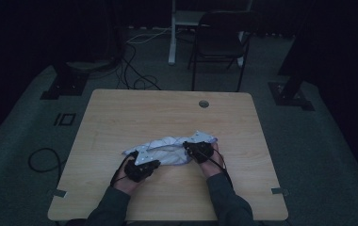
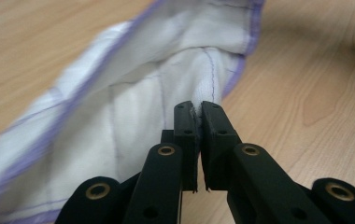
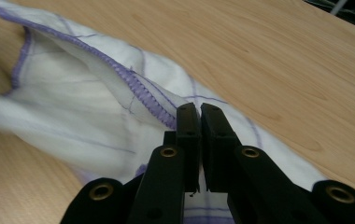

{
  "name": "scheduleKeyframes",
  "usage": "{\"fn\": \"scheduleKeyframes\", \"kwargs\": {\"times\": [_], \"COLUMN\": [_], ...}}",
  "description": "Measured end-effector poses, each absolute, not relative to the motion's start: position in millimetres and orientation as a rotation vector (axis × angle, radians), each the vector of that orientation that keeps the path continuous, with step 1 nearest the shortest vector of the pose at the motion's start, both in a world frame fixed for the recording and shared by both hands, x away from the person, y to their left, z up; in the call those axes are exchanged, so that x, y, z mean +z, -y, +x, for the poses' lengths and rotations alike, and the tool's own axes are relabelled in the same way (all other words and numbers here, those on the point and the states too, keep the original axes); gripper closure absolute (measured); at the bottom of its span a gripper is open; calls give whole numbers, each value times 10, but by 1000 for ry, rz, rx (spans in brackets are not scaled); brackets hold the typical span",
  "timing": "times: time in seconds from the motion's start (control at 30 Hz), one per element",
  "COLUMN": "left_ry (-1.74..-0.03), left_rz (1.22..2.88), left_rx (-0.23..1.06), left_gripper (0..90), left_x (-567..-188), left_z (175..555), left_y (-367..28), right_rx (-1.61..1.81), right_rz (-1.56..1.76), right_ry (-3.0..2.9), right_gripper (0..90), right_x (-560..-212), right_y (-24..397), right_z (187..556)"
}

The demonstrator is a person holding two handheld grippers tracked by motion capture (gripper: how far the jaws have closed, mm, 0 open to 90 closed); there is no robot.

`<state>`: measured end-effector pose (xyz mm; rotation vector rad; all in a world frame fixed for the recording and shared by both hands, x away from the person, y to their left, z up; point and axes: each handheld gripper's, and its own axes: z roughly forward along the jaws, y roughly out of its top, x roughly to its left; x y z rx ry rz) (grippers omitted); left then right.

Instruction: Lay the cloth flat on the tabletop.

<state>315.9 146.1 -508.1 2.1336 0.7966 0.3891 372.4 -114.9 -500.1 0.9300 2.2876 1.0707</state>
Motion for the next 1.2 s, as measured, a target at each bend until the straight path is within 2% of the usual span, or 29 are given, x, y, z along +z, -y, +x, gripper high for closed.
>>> {"fn": "scheduleKeyframes", "kwargs": {"times": [0.23,0.67,1.0,1.2], "left_ry": [-844,-1053,-1124,-1174], "left_rz": [2086,2051,2045,2023], "left_rx": [383,370,353,388], "left_gripper": [864,866,865,753], "left_x": [-5020,-5076,-5150,-5175], "left_z": [3220,3368,3438,3450], "left_y": [-1705,-2089,-2152,-2191], "right_rx": [1055,988,942,817], "right_rz": [981,1111,1209,1226], "right_ry": [-2261,-2196,-2173,-2143], "right_gripper": [873,877,876,874], "right_x": [-4998,-5025,-5131,-5198], "right_y": [1265,1578,1884,1912], "right_z": [3763,3839,3860,3890]}}
